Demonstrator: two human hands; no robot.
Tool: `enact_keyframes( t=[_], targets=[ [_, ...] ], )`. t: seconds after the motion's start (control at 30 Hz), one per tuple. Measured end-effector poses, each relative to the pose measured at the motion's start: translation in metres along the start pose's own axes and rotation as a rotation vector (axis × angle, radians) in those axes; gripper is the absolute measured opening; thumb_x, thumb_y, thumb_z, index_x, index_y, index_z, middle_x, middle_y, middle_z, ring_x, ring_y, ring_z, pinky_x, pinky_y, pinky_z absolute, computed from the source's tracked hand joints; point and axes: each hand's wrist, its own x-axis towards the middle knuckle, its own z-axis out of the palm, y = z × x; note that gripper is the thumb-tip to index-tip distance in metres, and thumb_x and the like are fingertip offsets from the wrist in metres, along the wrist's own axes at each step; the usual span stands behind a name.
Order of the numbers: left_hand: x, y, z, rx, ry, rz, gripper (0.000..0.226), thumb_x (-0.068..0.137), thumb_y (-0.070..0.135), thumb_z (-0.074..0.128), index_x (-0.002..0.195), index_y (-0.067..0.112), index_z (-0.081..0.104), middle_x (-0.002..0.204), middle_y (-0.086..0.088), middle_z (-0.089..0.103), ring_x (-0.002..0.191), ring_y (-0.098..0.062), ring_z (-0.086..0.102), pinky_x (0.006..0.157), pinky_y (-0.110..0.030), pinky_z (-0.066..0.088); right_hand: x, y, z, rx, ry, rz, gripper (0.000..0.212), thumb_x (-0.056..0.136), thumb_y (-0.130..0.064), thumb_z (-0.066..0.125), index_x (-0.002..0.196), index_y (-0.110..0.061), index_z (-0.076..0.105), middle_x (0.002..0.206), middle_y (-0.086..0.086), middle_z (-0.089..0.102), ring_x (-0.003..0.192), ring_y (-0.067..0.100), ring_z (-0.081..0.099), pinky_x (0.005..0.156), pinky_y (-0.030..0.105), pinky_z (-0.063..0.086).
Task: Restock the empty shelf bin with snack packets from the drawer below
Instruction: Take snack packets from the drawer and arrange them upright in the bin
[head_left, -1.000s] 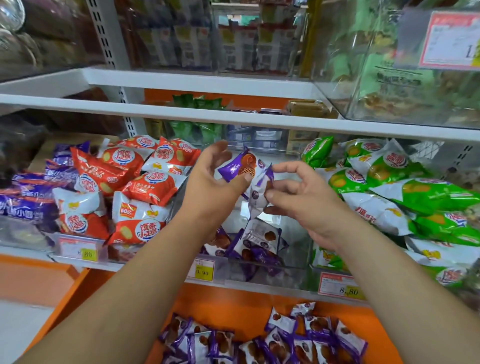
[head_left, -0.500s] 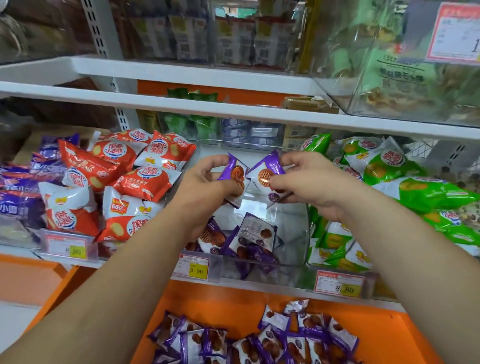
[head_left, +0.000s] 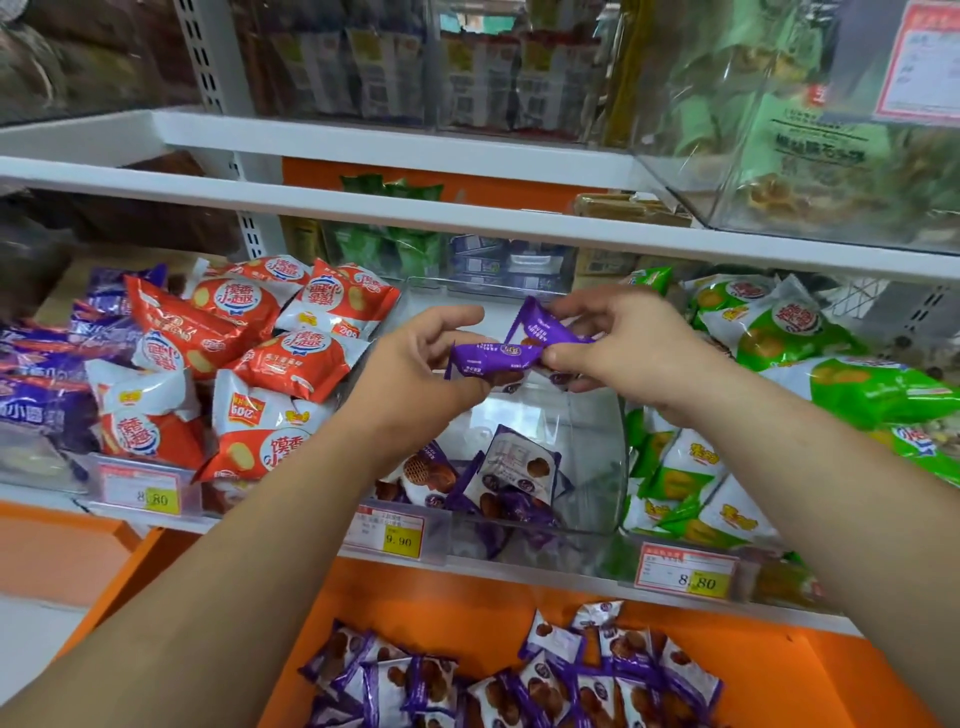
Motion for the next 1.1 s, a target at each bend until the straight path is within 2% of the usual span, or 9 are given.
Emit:
enact_keyframes(
  t=[0.17,0.33,0.53,0.73,0.87,1.0,1.1],
  targets=[
    [-0.002,0.002,0.0,-0.073,0.009,-0.013,0.05,0.083,-0.007,0.077,0.125,0.016,0.061,0.107,-0.005,0.077,0.105,-0.024,0.072,0.097,-0.044,0.058,-0.008,0.005,0.0,-0.044,-0.052,-0.079,0.058,0.08,0.013,0.071,0.13,-0.016,0.067,0.106,0.011,0.074,0.094,0.031,0.073,0.081,0.047,0.064],
    [0.0,0.001,-0.004,-0.171,0.002,-0.059,0.052,0.082,-0.005,0.079,0.127,0.015,0.06,0.111,-0.009,0.075,0.102,-0.027,0.074,0.097,-0.046,0.057,-0.003,0.005,-0.01,0.014,-0.032,0.01,0.049,0.088,0.002,0.072,0.132,-0.017,0.063,0.11,0.009,0.073,0.09,0.031,0.074,0.075,0.048,0.064],
    [0.0,-0.001,-0.006,-0.168,-0.016,-0.087,0.057,0.083,-0.003,0.079,0.132,0.017,0.059,0.113,-0.01,0.075,0.103,-0.028,0.074,0.094,-0.043,0.058,-0.002,0.004,-0.012,-0.006,-0.076,0.048,0.05,0.088,0.004,0.071,0.132,-0.018,0.063,0.11,0.01,0.07,0.091,0.029,0.074,0.069,0.036,0.063],
    [0.005,-0.009,-0.009,-0.107,-0.002,-0.128,0.056,0.084,-0.006,0.076,0.132,0.017,0.059,0.115,-0.01,0.073,0.098,-0.026,0.075,0.092,-0.044,0.059,0.008,-0.002,-0.01,-0.122,-0.094,0.062,0.049,0.088,0.004,0.07,0.132,-0.017,0.061,0.106,0.011,0.071,0.089,0.032,0.075,0.078,0.046,0.064],
    [0.012,-0.021,-0.013,0.076,0.095,-0.172,0.057,0.077,0.009,0.084,0.128,0.023,0.062,0.11,-0.002,0.072,0.095,-0.023,0.072,0.089,-0.043,0.06,0.024,-0.008,-0.009,-0.248,-0.119,0.055,0.052,0.088,0.004,0.067,0.134,-0.021,0.061,0.112,0.008,0.069,0.091,0.029,0.074,0.076,0.047,0.064],
    [0.02,-0.026,-0.004,-0.074,0.073,-0.213,0.045,0.081,-0.006,0.078,0.119,0.013,0.065,0.104,-0.01,0.076,0.088,-0.022,0.07,0.087,-0.043,0.061,0.04,-0.004,-0.006,-0.342,-0.169,0.083,0.05,0.089,0.004,0.066,0.131,-0.022,0.063,0.112,0.008,0.068,0.091,0.025,0.072,0.078,0.047,0.064],
    [0.029,-0.027,0.003,-0.106,0.052,-0.217,0.037,0.081,-0.007,0.078,0.111,0.01,0.066,0.103,-0.011,0.077,0.086,-0.02,0.07,0.083,-0.042,0.059,0.055,0.0,-0.002,-0.357,-0.2,0.091,0.048,0.088,0.007,0.068,0.127,-0.02,0.065,0.111,0.008,0.065,0.089,0.022,0.071,0.079,0.045,0.064]
  ],
)
